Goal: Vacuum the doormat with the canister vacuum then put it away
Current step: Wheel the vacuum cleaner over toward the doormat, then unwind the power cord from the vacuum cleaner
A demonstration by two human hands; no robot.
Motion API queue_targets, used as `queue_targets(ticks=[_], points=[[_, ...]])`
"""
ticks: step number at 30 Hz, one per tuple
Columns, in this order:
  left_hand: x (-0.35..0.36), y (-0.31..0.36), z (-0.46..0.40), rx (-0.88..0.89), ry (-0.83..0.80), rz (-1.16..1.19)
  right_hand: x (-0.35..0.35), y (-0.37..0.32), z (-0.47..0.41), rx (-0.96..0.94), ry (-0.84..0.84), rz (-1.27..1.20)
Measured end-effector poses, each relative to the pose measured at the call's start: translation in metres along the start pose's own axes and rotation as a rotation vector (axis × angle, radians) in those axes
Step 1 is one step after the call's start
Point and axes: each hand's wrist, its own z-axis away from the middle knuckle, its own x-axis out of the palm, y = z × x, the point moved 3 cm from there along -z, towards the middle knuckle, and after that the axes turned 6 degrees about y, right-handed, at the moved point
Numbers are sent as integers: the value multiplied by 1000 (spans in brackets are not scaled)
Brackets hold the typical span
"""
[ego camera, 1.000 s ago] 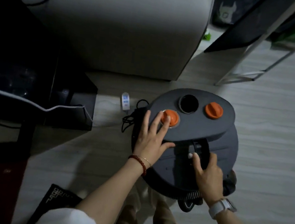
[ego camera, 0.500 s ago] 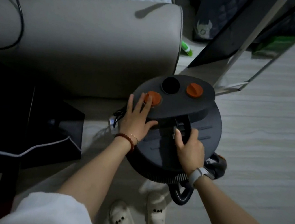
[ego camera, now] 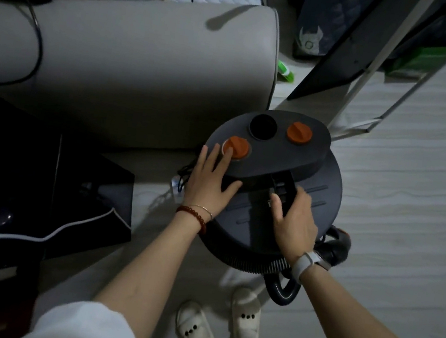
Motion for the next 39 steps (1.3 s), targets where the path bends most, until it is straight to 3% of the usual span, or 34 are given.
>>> queue_targets(ticks=[5,8,13,19,23,27,33,39], points=[[-5,-21,60,-189,250,322,-8,-26,37,-347,318,25],[-1,-55,81,-319,256,349,14,-47,63,-559,190,55],[-7,-115,58,-404,149,332,74,-72,74,-664,17,218],[-12,-158,10,-338,24,291,120,-85,64,-393,-10,461],[11,-148,-11,-199,-188,365,133,-75,68,-405,14,548],[34,-132,-33,-235,-354,566,133,-76,67,-403,57,540],[40,-130,-50,-420,-240,649,127,-79,67,-378,20,460],[39,-126,-47,-499,-301,729,108,-70,73,-303,-37,342]])
